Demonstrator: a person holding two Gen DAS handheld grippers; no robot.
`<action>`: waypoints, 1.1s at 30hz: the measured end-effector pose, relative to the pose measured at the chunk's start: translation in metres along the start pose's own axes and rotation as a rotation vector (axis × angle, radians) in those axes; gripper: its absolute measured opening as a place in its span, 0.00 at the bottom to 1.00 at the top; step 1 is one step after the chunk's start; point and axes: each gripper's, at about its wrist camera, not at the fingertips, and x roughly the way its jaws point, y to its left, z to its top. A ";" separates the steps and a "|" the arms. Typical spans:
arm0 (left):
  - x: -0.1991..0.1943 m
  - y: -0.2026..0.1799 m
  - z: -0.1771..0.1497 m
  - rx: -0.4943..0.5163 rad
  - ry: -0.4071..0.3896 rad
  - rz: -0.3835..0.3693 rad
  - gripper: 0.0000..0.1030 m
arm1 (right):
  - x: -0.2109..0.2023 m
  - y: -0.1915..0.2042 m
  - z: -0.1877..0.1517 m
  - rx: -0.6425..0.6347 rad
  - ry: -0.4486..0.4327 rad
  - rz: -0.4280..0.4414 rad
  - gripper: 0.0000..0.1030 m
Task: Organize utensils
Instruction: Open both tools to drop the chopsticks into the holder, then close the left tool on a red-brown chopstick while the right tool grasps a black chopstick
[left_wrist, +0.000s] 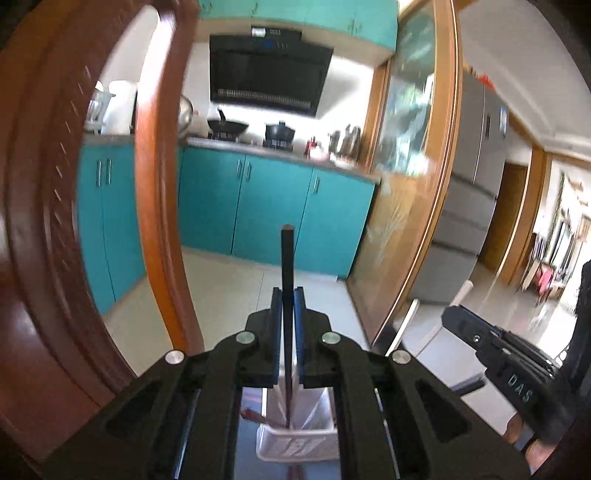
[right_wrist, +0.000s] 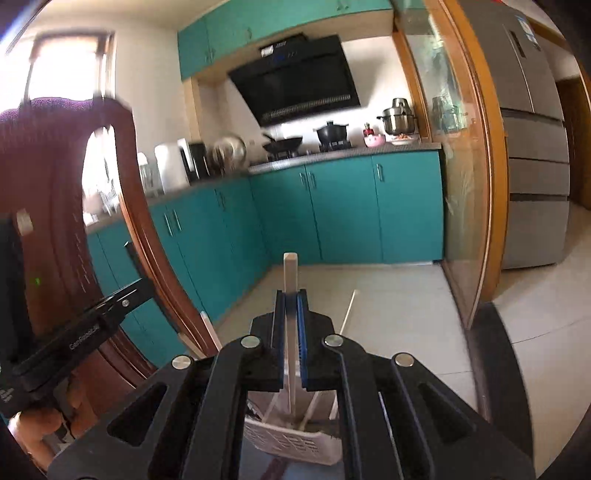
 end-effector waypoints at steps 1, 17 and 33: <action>0.006 -0.001 -0.003 0.010 0.012 0.003 0.07 | 0.005 0.004 -0.005 -0.019 0.019 -0.011 0.07; -0.068 0.011 -0.067 0.168 0.041 0.080 0.20 | -0.072 0.028 -0.065 -0.061 0.163 0.070 0.40; -0.027 0.056 -0.127 0.119 0.261 0.174 0.29 | 0.085 0.035 -0.219 -0.080 0.672 -0.110 0.12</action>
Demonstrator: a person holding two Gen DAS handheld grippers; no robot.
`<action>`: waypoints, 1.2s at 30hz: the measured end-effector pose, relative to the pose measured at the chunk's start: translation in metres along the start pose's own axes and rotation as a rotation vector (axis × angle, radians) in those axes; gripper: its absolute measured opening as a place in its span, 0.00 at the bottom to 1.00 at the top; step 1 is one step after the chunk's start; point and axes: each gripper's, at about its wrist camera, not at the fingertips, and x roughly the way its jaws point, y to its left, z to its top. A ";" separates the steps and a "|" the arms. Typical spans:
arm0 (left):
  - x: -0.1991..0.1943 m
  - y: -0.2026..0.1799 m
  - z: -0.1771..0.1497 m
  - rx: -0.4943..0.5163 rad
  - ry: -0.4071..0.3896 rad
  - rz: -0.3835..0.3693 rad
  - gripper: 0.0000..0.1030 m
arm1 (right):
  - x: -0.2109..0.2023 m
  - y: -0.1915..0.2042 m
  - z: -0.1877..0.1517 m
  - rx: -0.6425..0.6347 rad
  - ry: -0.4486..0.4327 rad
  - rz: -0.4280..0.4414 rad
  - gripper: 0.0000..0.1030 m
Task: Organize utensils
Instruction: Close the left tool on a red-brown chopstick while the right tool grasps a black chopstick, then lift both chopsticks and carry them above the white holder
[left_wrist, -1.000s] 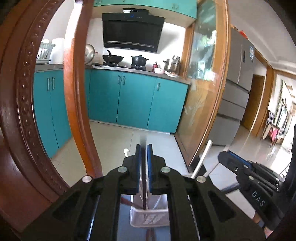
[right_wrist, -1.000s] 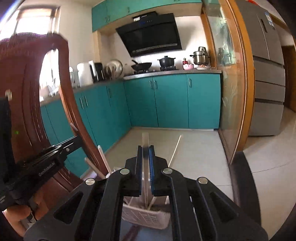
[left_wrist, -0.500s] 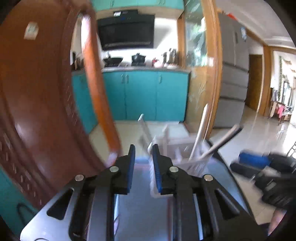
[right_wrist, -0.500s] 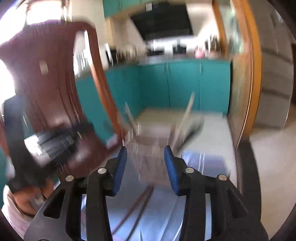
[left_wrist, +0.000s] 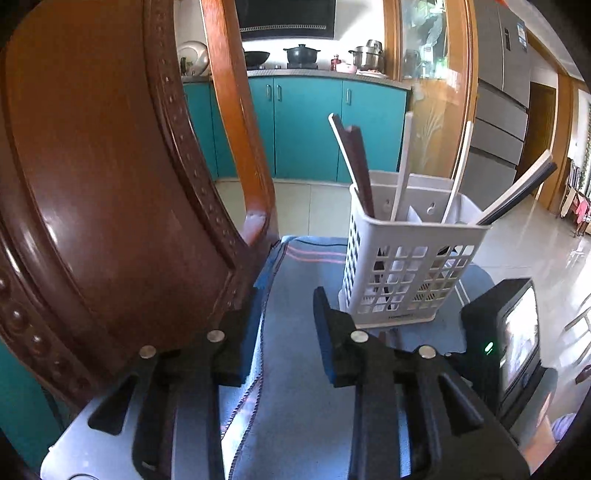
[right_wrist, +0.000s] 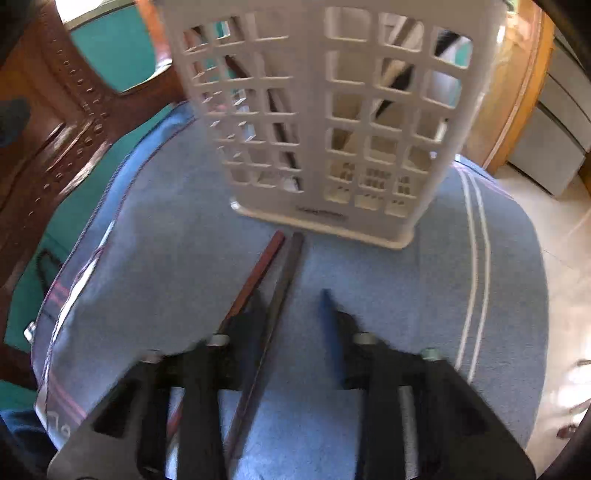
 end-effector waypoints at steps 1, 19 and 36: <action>0.002 0.000 -0.001 0.001 0.007 -0.006 0.29 | 0.001 -0.002 0.000 0.022 0.010 0.016 0.11; 0.075 -0.097 -0.040 0.192 0.236 -0.137 0.34 | -0.005 -0.086 -0.004 0.158 -0.010 -0.060 0.19; 0.099 -0.107 -0.054 0.177 0.288 -0.136 0.07 | -0.021 -0.078 -0.003 0.135 -0.034 0.000 0.06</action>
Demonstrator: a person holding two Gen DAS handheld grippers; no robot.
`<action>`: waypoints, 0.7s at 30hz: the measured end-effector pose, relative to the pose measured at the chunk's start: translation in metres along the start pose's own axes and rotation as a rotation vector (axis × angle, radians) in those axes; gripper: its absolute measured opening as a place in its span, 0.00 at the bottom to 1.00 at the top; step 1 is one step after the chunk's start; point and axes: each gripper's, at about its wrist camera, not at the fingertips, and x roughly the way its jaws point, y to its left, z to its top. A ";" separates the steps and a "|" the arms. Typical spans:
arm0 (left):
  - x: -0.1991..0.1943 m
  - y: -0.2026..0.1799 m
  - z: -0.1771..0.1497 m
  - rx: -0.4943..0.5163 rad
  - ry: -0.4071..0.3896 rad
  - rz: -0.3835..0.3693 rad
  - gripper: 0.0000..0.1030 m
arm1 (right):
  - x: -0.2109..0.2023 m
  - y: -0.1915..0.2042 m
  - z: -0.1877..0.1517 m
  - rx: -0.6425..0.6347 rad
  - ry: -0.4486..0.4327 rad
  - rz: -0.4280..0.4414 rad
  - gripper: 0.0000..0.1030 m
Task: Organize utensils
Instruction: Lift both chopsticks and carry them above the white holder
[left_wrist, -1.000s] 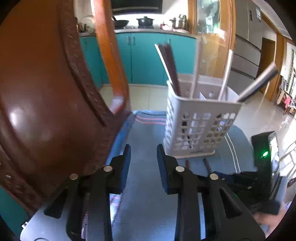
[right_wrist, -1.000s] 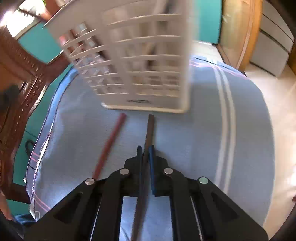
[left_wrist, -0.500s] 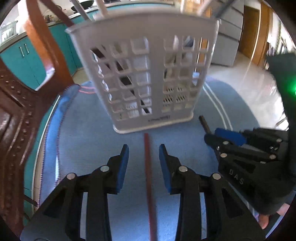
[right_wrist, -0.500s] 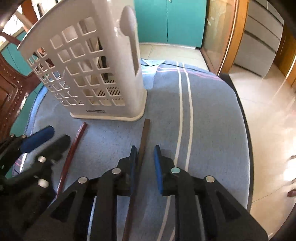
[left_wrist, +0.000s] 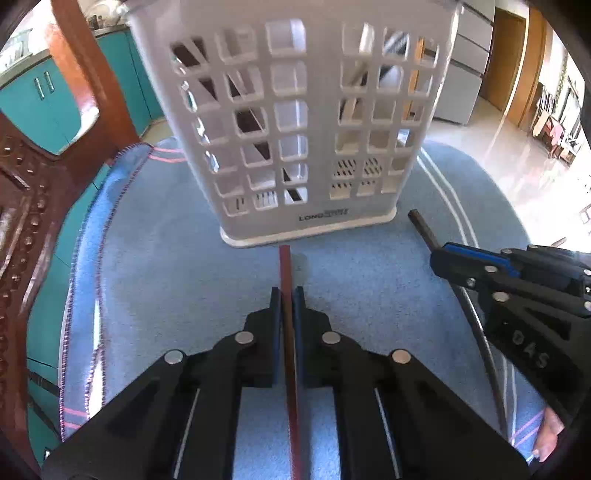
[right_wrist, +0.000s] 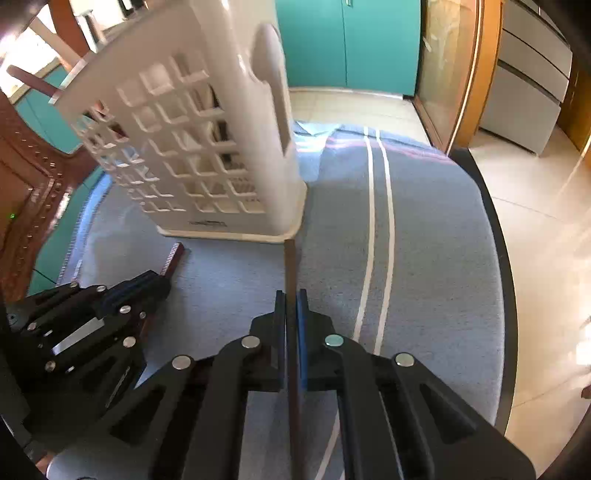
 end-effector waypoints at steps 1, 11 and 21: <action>-0.006 0.001 0.000 -0.002 -0.014 -0.002 0.07 | -0.008 0.001 0.000 -0.002 -0.015 0.017 0.06; -0.151 0.025 0.000 -0.048 -0.335 -0.040 0.07 | -0.133 -0.006 -0.002 -0.023 -0.248 0.213 0.06; -0.279 0.048 0.048 -0.126 -0.662 -0.106 0.07 | -0.246 -0.004 0.029 -0.014 -0.520 0.332 0.06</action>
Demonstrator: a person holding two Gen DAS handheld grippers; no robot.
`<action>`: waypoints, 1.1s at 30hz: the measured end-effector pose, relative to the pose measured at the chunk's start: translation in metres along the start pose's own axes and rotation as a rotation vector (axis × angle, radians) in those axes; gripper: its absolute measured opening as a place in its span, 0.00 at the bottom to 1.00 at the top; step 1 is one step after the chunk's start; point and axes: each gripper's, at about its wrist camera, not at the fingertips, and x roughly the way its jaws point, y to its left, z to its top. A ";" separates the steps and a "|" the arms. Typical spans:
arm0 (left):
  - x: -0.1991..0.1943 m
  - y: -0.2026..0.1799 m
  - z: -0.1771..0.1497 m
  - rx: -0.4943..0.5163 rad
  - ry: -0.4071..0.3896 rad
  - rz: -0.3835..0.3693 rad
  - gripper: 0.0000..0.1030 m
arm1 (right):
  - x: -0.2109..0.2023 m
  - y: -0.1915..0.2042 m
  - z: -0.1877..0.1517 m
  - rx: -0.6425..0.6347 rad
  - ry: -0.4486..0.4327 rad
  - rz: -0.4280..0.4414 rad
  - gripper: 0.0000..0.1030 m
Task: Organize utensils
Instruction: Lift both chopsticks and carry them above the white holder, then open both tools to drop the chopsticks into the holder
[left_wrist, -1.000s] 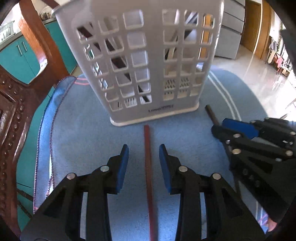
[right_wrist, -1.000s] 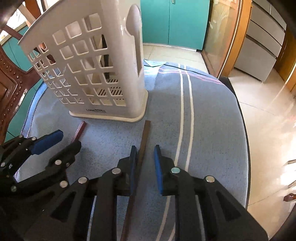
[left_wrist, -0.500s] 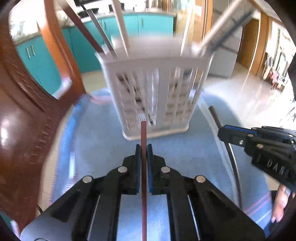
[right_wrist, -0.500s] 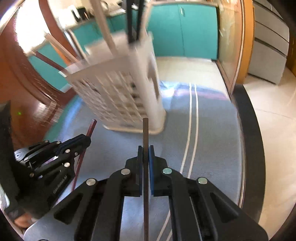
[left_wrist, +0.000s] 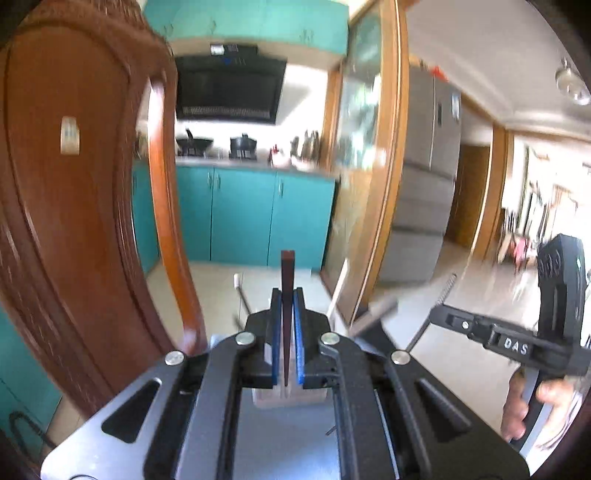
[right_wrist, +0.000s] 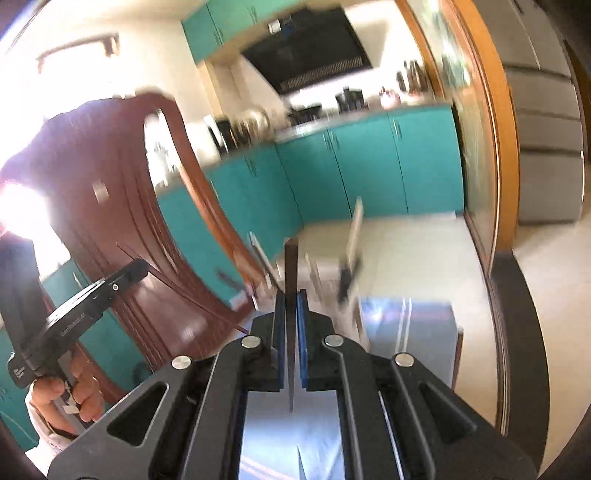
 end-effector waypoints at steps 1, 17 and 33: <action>0.000 0.000 0.013 -0.011 -0.035 0.002 0.07 | -0.005 0.003 0.013 0.002 -0.040 0.004 0.06; 0.077 0.053 0.067 -0.152 -0.164 0.090 0.07 | 0.067 0.010 0.075 -0.059 -0.208 -0.127 0.06; 0.166 0.024 0.016 -0.005 0.101 0.130 0.37 | 0.121 0.015 0.035 -0.146 -0.046 -0.226 0.12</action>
